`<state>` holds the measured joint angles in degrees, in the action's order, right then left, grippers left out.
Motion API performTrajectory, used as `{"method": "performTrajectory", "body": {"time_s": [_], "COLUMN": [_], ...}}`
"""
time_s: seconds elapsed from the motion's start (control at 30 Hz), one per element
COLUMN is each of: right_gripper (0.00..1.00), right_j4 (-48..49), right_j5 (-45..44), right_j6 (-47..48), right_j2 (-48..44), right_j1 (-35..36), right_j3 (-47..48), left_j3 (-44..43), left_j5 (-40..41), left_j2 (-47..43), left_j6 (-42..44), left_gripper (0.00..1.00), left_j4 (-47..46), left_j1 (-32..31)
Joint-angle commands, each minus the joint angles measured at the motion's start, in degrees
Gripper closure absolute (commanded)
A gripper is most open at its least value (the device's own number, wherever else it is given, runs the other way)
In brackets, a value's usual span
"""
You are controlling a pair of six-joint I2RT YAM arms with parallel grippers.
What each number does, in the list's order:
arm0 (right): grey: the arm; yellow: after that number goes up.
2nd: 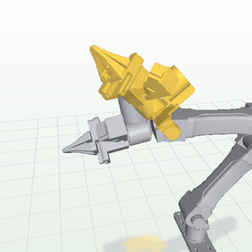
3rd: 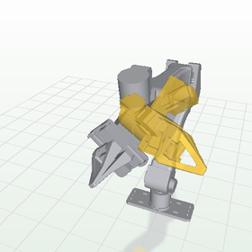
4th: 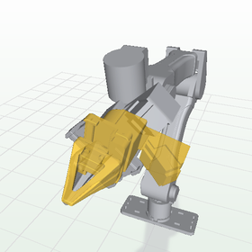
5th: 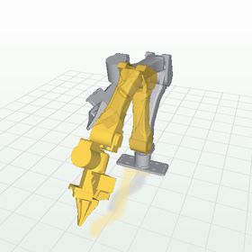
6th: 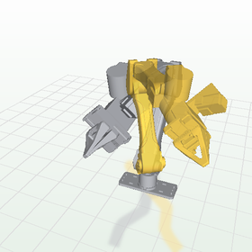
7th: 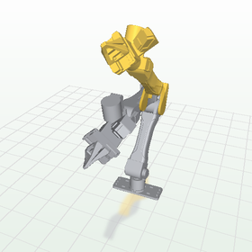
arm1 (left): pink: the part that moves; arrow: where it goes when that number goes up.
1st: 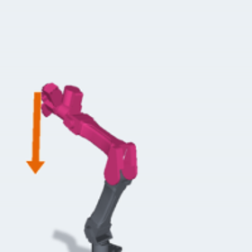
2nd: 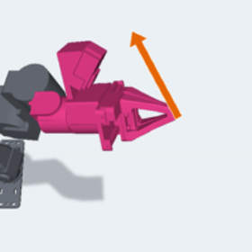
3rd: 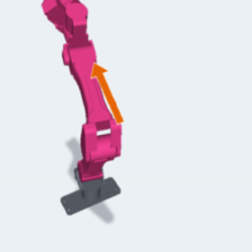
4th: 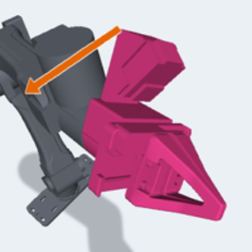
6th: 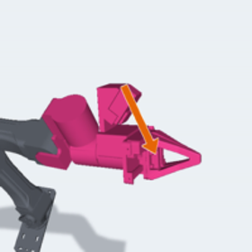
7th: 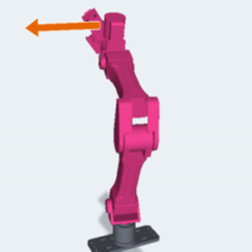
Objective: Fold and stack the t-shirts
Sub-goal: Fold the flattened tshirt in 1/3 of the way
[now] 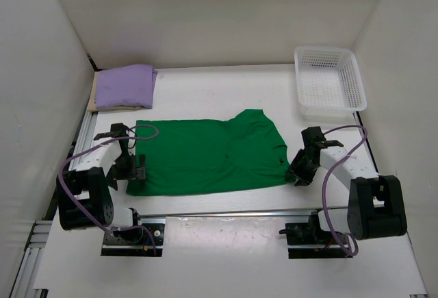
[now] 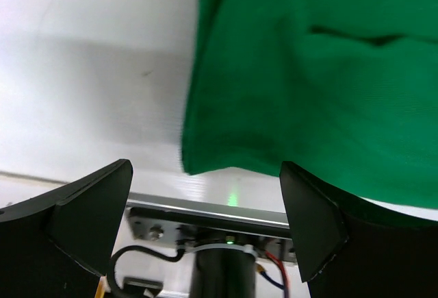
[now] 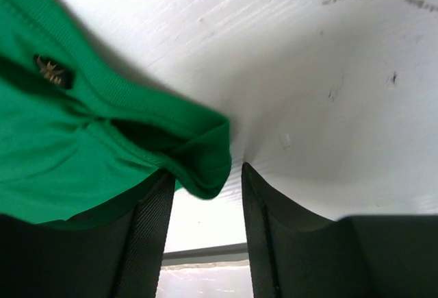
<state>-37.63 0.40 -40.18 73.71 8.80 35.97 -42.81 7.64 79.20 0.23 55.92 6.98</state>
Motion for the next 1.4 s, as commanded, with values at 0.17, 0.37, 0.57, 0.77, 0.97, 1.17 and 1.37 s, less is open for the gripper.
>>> {"method": "performTrajectory", "body": {"time_s": [0.17,0.37,0.57,0.77,0.97,1.17,1.37], "right_gripper": [0.49,0.71,1.0,1.0,1.0,1.0,0.81], "right_j4": [5.9,8.18,3.28,-7.97,-19.06,-20.64,-21.7], "right_j5": [0.04,2.23,2.32,-3.29,-10.42,-8.06,-7.44], "right_j6": [1.25,1.25,-3.93,-14.38,-20.64,-20.11,-19.49], "right_j2": [2.93,5.82,4.7,-10.82,-24.22,-24.23,-25.37], "right_j1": [-1.77,-2.29,-3.96,-2.3,-0.71,-0.71,-0.71], "right_j3": [0.07,-0.55,-3.8,-6.87,-6.87,-9.06,-10.65], "left_j3": [-1.76,1.32,1.84,2.47,2.47,4.31,4.31], "left_j5": [-7.46,-6.33,-6.85,-1.5,-0.78,-1.93,-2.45], "left_j2": [4.2,6.85,7.46,3.08,-1.24,-1.24,-0.71], "left_j6": [-0.23,-0.23,-0.23,-0.23,-0.23,-0.23,-0.23], "left_gripper": [0.0,0.19,0.67,0.9,0.9,0.79,0.58], "left_j4": [-2.12,-4.68,-5.21,-1.71,2.43,2.44,3.67], "left_j1": [0.4,0.4,0.93,3.47,4.0,4.0,4.0]}}
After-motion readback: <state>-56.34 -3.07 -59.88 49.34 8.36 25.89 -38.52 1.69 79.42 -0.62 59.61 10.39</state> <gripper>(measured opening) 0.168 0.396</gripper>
